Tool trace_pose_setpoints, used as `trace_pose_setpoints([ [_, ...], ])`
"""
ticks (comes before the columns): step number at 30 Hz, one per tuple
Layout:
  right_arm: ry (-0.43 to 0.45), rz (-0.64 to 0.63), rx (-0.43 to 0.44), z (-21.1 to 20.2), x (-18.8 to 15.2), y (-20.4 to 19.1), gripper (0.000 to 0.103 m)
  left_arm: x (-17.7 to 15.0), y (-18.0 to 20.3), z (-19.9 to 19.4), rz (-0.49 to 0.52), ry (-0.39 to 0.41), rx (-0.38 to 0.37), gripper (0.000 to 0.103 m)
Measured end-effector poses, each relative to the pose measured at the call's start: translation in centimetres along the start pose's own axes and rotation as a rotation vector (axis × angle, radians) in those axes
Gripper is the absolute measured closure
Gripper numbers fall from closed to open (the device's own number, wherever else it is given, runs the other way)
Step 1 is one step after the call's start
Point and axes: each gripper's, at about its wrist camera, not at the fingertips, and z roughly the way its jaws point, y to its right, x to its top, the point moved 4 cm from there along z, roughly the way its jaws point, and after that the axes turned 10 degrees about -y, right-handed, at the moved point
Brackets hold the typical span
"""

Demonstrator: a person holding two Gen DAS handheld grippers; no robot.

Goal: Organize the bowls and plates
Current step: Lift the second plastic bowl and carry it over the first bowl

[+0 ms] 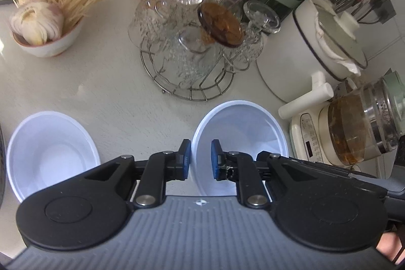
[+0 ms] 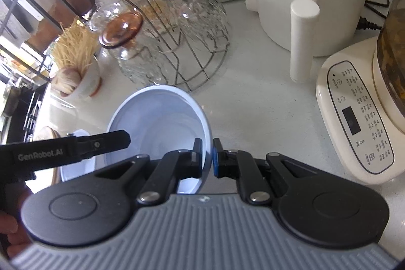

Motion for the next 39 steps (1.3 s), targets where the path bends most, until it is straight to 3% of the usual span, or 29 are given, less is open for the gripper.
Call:
trace_pose_setpoints([
  [10,0.034,0.008,0.012,-1.2,0.5,-1.9,0.092,0.4,-1.3,-3.1,0.025,0.034,-0.030,0.085],
  [21,0.108,-0.039,0.019,-2.0,0.0,-5.6,0.090,0.5,-3.5,-6.0,0.042,0.090,-0.010,0.084],
  [39,0.107,-0.098,0.008,-0.4,-0.7,-13.1,0.090,-0.4,-10.2,-10.2,0.007,0.138,-0.012,0.084],
])
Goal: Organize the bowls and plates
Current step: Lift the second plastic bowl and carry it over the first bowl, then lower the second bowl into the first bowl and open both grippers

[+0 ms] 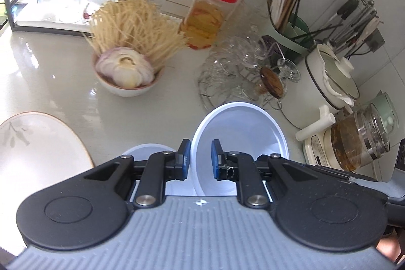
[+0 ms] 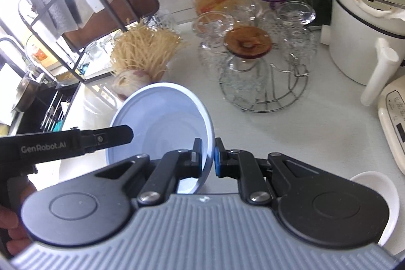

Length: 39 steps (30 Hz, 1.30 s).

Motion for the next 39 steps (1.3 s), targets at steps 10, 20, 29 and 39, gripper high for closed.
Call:
trace_pose_setpoints([
  [10,-0.040,0.000,0.000,1.6,-0.2,-2.3,0.090,-0.7,-2.9,-0.3,-0.049,-0.032,0.006,0.084],
  [20,-0.101,-0.038,0.000,3.6,-0.3,-4.2,0.090,-1.3,-5.7,-0.1,-0.128,-0.058,0.020,0.084],
  [29,-0.187,-0.026,0.019,5.8,-1.1,-4.8,0.090,-2.6,-7.7,0.9,-0.201,-0.103,0.048,0.084],
  [39,-0.219,-0.030,-0.034,6.7,-0.7,-4.6,0.061,-2.5,-8.1,1.1,-0.220,-0.117,0.069,0.062],
])
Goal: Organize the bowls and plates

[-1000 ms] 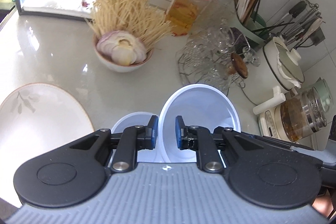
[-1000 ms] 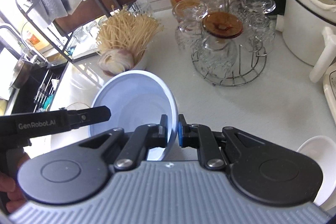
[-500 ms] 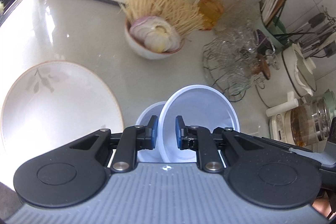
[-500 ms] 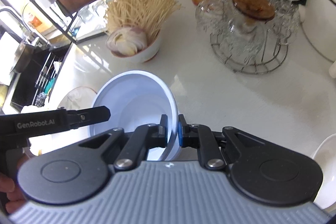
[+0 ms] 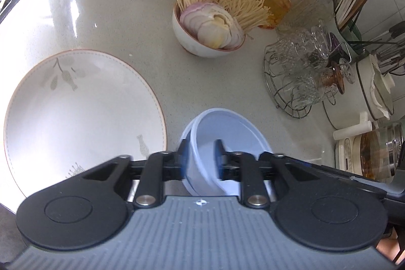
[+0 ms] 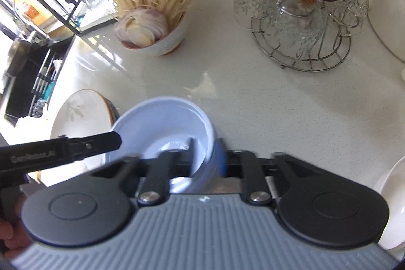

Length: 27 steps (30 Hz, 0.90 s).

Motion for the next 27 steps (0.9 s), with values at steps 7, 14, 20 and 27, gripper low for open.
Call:
trace_pose_setpoints([
  [7,0.034,-0.007,0.023,-0.7,0.7,-0.2,0.040,0.2,0.3,-1.1,0.032,0.038,0.032,0.047],
  [14,0.088,-0.026,0.027,-2.1,0.8,-0.5,0.040,0.2,1.3,-2.0,0.077,0.067,0.035,0.047],
  [20,0.091,0.020,0.044,-2.4,0.5,0.3,0.040,0.1,1.3,-1.1,0.088,0.037,0.026,0.052],
  [27,0.010,0.104,0.141,-1.1,-0.5,1.6,0.044,-0.5,1.0,-0.4,0.097,-0.002,0.009,0.074],
])
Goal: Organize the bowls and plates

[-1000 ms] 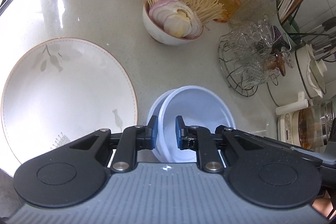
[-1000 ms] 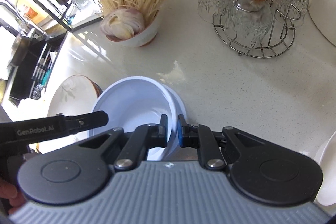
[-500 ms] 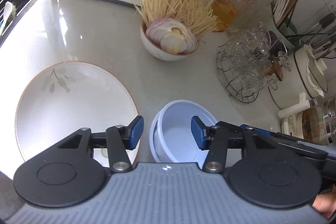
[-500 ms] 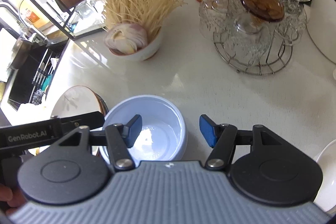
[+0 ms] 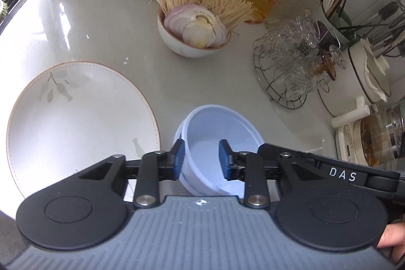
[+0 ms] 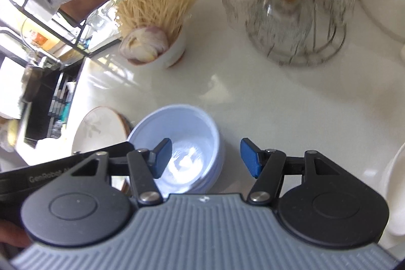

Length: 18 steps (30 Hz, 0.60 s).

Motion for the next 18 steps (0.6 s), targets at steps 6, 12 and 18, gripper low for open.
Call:
trace_pose_setpoints([
  [6,-0.073,0.064,0.048,0.94,-0.75,0.40,0.072,-0.49,0.15,0.44,0.018,-0.012,0.023,0.087],
  [12,-0.063,0.056,0.023,1.06,-0.98,0.73,0.083,-0.48,0.45,0.67,0.041,0.004,0.049,0.088],
  [18,-0.017,0.001,0.022,0.41,-0.76,0.44,0.087,-0.69,0.82,-0.04,0.067,0.033,0.069,0.088],
])
